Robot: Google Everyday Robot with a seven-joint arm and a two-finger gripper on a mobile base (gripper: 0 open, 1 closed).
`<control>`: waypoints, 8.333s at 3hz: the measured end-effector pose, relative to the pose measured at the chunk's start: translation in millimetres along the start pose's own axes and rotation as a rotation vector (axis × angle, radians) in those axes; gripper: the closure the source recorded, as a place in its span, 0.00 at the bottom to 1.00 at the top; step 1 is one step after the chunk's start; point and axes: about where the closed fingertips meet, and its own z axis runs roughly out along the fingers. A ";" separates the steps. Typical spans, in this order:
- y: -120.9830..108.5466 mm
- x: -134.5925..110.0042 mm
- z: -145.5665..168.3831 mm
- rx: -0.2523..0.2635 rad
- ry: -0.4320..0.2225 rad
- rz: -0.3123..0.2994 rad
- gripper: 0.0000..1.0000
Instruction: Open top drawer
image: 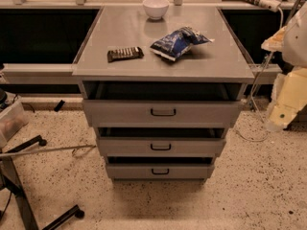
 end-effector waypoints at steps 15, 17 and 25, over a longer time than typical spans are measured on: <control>-89.0 -78.5 361.6 0.013 -0.358 0.136 0.00; -67.1 -63.3 359.5 -0.088 -0.296 0.122 0.00; -58.2 -79.2 358.5 -0.120 -0.216 0.069 0.00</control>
Offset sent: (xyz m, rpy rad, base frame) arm 0.0141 -0.0033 -0.0201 0.0724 -0.0127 0.0114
